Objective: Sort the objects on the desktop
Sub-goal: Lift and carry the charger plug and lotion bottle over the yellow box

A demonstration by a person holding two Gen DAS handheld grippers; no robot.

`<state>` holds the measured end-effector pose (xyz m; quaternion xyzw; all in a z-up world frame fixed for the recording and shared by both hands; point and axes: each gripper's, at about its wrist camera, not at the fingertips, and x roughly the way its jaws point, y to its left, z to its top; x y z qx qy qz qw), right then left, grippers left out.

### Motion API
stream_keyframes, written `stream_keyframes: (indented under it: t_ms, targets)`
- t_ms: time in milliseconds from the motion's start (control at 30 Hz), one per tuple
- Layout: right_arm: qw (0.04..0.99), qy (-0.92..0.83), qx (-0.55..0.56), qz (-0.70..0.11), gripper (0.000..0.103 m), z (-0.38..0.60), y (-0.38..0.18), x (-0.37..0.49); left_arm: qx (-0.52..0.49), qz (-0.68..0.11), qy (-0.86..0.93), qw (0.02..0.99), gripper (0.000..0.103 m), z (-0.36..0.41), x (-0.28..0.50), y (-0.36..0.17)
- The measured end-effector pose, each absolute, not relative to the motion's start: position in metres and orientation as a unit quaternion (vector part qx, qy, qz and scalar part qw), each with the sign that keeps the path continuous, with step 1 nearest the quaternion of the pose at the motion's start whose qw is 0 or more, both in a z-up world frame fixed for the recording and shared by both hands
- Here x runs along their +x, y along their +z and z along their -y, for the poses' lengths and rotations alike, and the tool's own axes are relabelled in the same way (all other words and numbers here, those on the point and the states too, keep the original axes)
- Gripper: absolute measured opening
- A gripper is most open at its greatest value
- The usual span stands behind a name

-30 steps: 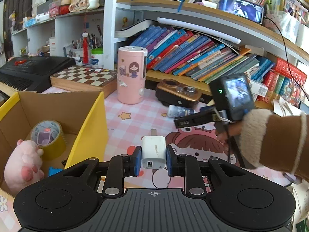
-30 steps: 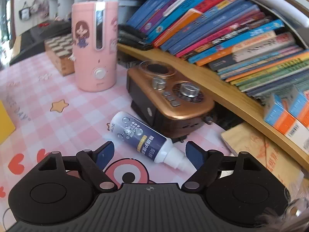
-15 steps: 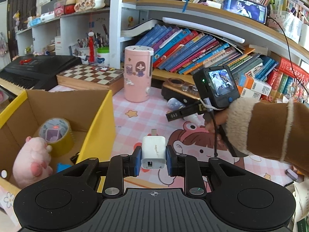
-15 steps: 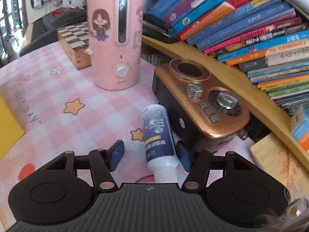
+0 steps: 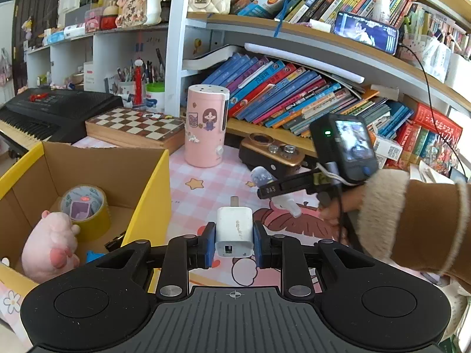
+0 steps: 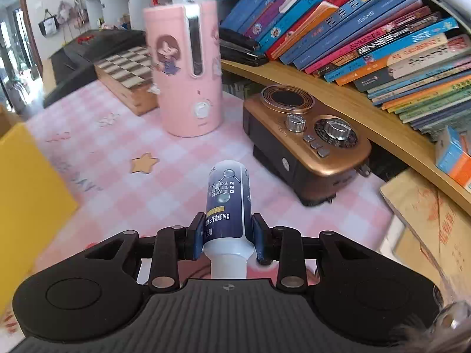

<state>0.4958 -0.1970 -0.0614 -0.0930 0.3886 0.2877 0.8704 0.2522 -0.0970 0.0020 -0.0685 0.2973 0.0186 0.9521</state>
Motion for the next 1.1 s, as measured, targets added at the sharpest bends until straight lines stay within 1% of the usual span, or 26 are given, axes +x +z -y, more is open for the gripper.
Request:
stream_keyframes:
  t_ms: [133,500,833,1100]
  targets:
    - [0.87,0.28,-0.078,-0.398,0.03,0.207,-0.048,0.468,-0.072,-0.292,0.011,0.954,0.024,0.097,0.242,0.005]
    - [0.878,0.284,-0.047,-0.382,0.03,0.229,-0.012,0.363,-0.103,-0.297,0.001,0.949,0.024,0.079,0.191,0.004]
    - [0.876,0.259,0.027,-0.405,0.03,0.232,-0.003,0.273,-0.112,-0.284,-0.018,0.952,0.024,0.046,0.153,0.014]
    - [0.884,0.224,0.045,-0.408,0.03,0.214,-0.001,0.203,-0.112,-0.291,-0.026,0.95,0.024,0.014,0.115,0.011]
